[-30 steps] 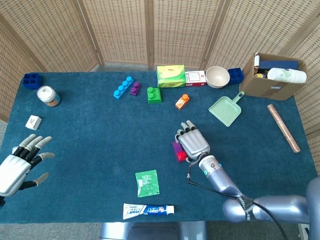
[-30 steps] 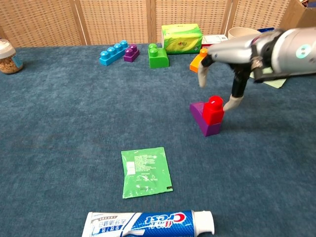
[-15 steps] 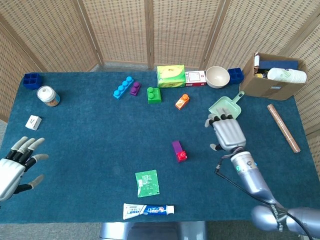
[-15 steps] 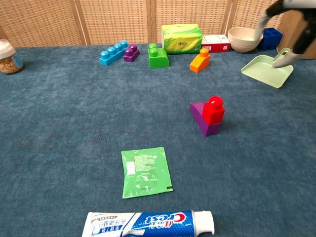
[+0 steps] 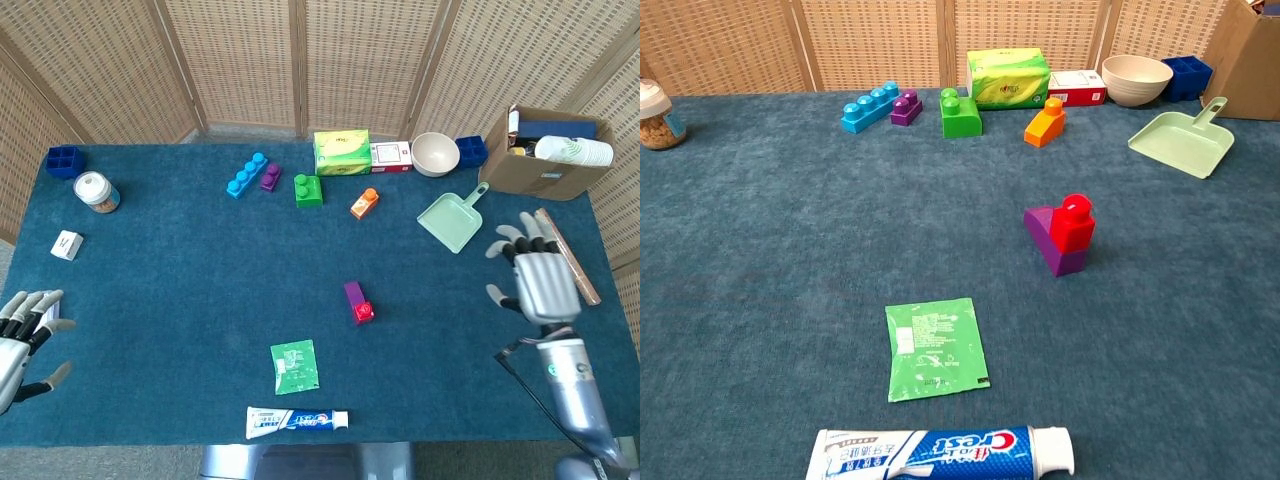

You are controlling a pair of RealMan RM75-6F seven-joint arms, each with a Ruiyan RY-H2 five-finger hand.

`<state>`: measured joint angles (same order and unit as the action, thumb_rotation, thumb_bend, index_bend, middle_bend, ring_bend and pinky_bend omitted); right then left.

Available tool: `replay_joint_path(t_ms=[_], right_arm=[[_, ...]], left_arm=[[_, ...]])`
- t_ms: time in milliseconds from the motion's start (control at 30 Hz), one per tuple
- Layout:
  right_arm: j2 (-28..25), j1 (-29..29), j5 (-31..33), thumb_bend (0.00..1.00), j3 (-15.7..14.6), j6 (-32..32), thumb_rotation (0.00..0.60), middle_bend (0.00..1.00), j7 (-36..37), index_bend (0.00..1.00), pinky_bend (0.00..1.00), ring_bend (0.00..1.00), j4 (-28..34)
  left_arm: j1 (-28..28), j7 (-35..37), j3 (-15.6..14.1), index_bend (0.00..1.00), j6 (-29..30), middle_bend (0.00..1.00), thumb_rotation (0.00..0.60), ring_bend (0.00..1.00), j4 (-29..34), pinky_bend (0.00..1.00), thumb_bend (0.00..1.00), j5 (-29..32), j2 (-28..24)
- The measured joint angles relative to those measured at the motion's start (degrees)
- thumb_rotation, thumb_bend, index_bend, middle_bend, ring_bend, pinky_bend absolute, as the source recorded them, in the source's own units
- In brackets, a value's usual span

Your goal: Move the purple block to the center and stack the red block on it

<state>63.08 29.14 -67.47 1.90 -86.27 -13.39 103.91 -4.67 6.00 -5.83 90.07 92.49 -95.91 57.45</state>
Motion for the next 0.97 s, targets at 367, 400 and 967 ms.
replay_joint_path(t_ms=[367, 400, 967], right_arm=[[2.8, -13.7, -7.1, 0.17, -3.0, -10.5, 0.6, 0.26, 7.6, 0.44, 0.07, 0.05, -7.5], [2.9, -14.5, -7.3, 0.17, -3.4, -10.6, 0.6, 0.26, 7.9, 0.44, 0.07, 0.05, -8.1], [3.3, -19.3, -12.8, 0.17, -3.3, -6.7, 0.6, 0.26, 8.6, 0.44, 0.07, 0.04, -10.2]], left_arm=[[3.9, -0.7, -1.5, 0.33, 1.9, 0.12, 0.6, 0.01, -0.1, 0.0, 0.33, 0.3, 2.2], [4.1, -1.3, -1.6, 0.33, 2.0, 0.12, 0.6, 0.01, -0.1, 0.0, 0.33, 0.3, 2.3], [7.2, -5.1, -2.1, 0.33, 3.2, 0.13, 0.6, 0.01, 2.1, 0.0, 0.33, -0.7, 2.9]])
